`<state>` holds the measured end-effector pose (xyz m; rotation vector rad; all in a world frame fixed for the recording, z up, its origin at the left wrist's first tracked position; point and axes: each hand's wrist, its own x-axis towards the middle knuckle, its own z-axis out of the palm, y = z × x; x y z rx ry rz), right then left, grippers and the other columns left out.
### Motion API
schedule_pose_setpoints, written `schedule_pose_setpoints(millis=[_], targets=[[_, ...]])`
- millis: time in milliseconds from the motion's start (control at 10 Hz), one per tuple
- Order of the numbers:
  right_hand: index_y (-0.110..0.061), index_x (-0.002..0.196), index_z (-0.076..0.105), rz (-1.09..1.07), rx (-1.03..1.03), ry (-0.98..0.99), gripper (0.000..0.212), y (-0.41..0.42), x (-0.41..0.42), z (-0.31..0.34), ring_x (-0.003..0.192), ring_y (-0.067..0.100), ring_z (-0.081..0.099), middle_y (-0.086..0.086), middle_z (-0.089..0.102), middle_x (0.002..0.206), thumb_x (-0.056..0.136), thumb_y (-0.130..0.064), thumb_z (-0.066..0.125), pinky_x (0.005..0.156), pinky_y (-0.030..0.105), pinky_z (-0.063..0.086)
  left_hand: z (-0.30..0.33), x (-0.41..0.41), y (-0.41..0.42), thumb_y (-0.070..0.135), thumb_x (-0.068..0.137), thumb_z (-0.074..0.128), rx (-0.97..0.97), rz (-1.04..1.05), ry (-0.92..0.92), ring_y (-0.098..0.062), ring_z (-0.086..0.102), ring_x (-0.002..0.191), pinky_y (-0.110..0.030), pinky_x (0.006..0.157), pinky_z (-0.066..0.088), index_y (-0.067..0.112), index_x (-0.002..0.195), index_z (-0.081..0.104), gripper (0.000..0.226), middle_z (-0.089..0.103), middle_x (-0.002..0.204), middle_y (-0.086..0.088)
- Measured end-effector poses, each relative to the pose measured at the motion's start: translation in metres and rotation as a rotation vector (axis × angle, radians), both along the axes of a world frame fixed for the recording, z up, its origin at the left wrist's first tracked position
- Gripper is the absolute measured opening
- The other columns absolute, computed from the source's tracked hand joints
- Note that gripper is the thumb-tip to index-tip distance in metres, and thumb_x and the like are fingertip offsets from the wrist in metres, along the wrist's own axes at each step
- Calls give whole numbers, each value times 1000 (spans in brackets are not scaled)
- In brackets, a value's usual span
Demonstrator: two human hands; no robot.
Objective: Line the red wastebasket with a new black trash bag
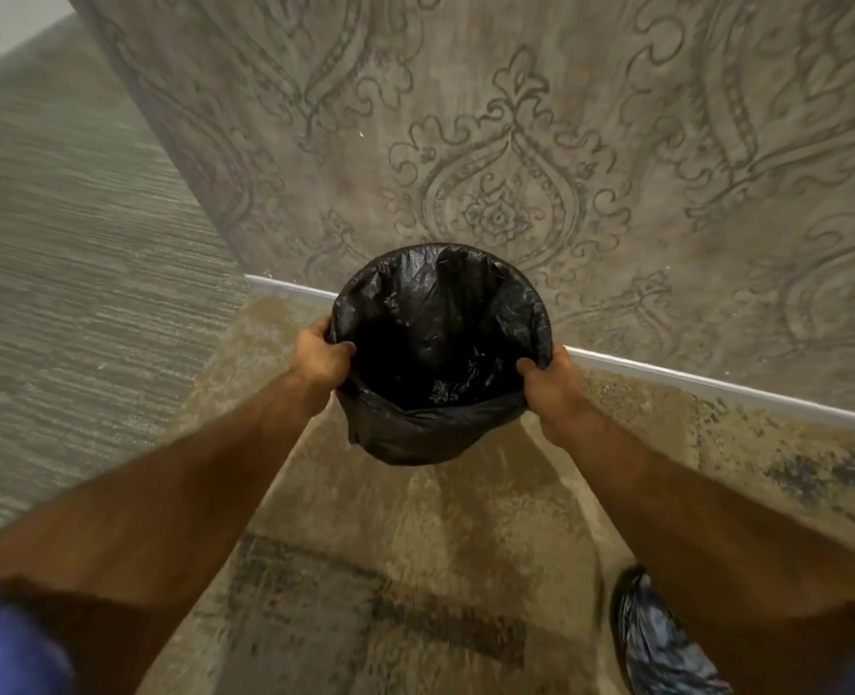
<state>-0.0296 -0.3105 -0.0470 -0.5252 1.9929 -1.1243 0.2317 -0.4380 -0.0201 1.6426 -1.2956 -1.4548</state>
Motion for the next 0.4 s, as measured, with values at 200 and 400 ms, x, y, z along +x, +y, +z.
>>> schedule_pose_setpoints(millis=[200,400], targets=[[-14,140,51,41,-43,48,45,12,11,-12,119,32,62,11,64,128,97,-20,59,102,50,52,-15,3,22,-6,93,55,1,-10,-75,-33,63,117,-47,97,54,12,139,54,50,67,125,-11],[-17,163,7,88,-92,442,82,67,7,57,157,25,10,8,12,171,100,-55,44,126,48,14,30,22,52,24,89,72,-364,-185,-450,-33,31,147,-40,116,26,8,159,21,88,35,160,-15]])
